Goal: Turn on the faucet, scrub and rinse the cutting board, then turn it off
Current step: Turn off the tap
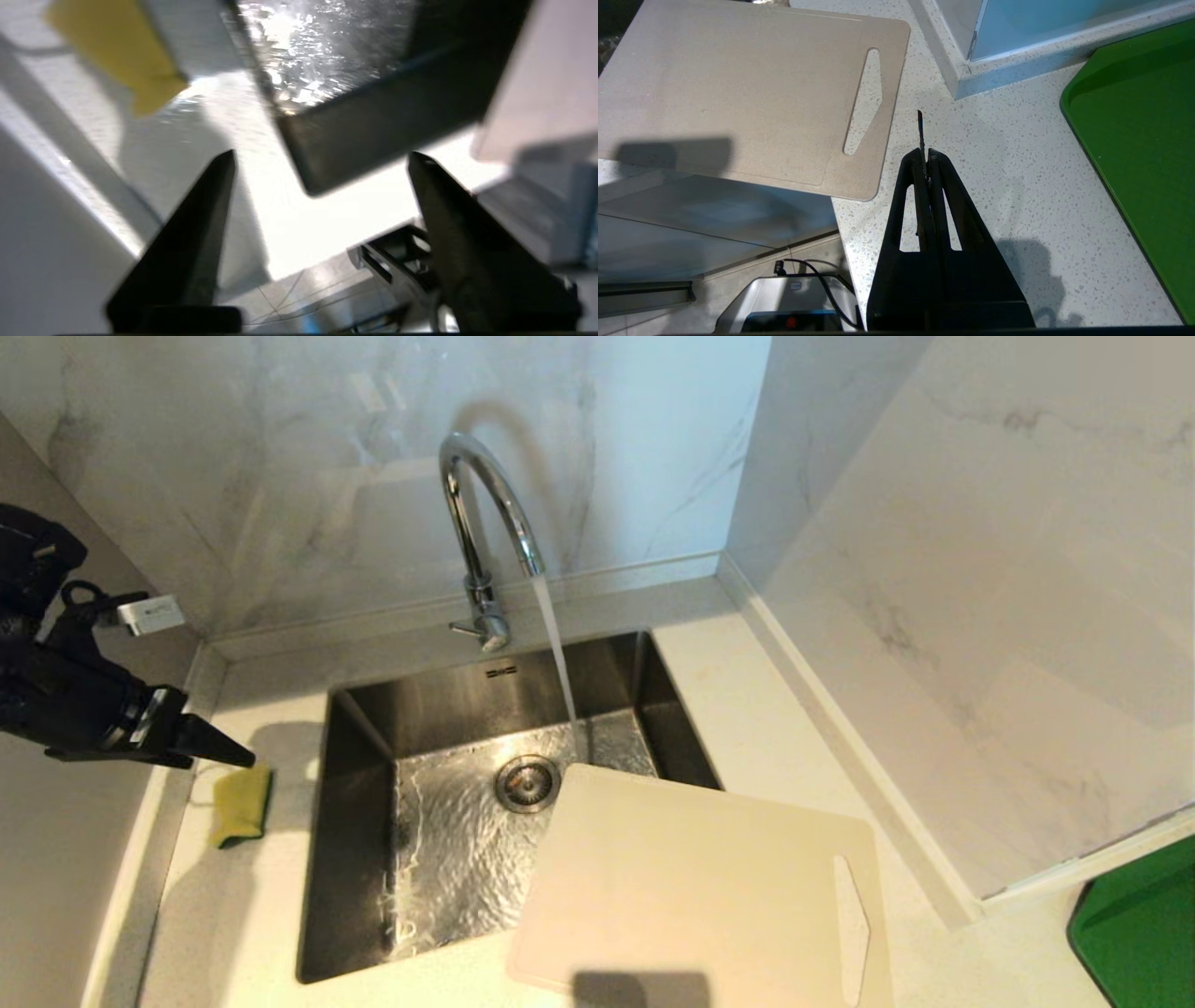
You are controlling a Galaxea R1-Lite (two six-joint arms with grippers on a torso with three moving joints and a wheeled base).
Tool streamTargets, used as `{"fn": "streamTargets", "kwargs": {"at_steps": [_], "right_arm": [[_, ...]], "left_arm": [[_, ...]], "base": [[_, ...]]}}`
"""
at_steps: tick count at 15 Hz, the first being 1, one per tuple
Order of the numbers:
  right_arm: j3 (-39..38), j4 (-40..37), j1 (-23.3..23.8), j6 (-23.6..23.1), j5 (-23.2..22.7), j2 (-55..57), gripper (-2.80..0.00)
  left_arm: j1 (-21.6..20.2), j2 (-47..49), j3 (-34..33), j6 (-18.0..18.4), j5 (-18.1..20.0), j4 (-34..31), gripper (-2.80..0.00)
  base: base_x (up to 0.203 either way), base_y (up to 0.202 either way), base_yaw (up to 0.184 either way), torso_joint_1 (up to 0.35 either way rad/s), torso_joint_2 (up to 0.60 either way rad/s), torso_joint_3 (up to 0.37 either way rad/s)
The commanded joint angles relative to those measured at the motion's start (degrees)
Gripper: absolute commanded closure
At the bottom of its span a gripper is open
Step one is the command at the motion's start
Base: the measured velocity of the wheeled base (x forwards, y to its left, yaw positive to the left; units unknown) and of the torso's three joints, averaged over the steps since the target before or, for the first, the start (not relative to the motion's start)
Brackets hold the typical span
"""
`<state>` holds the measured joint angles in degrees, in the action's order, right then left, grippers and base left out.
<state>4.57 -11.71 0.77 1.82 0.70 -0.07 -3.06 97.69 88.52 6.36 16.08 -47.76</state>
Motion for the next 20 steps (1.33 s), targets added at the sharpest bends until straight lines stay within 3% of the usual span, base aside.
{"fn": "streamTargets", "kwargs": {"at_steps": [1,5,10,15,17,20], "right_arm": [[0.0,-0.06,-0.02,0.03,0.0,-0.01,0.0],[0.0,-0.06,0.02,0.03,0.0,-0.01,0.0],[0.0,-0.05,0.02,0.03,0.0,-0.01,0.0],[0.0,-0.06,0.02,0.03,0.0,-0.01,0.0],[0.0,-0.06,0.02,0.03,0.0,-0.01,0.0],[0.0,-0.06,0.02,0.03,0.0,-0.01,0.0]], "left_arm": [[4.05,-3.64,1.76,0.14,0.52,-1.84,0.0],[9.82,-3.51,5.85,-0.85,2.68,-1.6,0.0],[14.78,2.77,12.04,0.01,2.29,-1.37,0.0],[17.7,12.31,21.36,-0.68,2.38,-1.39,0.0],[19.18,15.89,24.09,-2.5,2.29,-1.26,0.0],[19.89,19.51,24.5,-3.7,1.33,3.48,0.0]], "base": [[0.0,0.0,0.0,0.0,0.0,0.0],[0.0,0.0,0.0,0.0,0.0,0.0],[0.0,0.0,0.0,0.0,0.0,0.0],[0.0,0.0,0.0,0.0,0.0,0.0],[0.0,0.0,0.0,0.0,0.0,0.0],[0.0,0.0,0.0,0.0,0.0,0.0]]}}
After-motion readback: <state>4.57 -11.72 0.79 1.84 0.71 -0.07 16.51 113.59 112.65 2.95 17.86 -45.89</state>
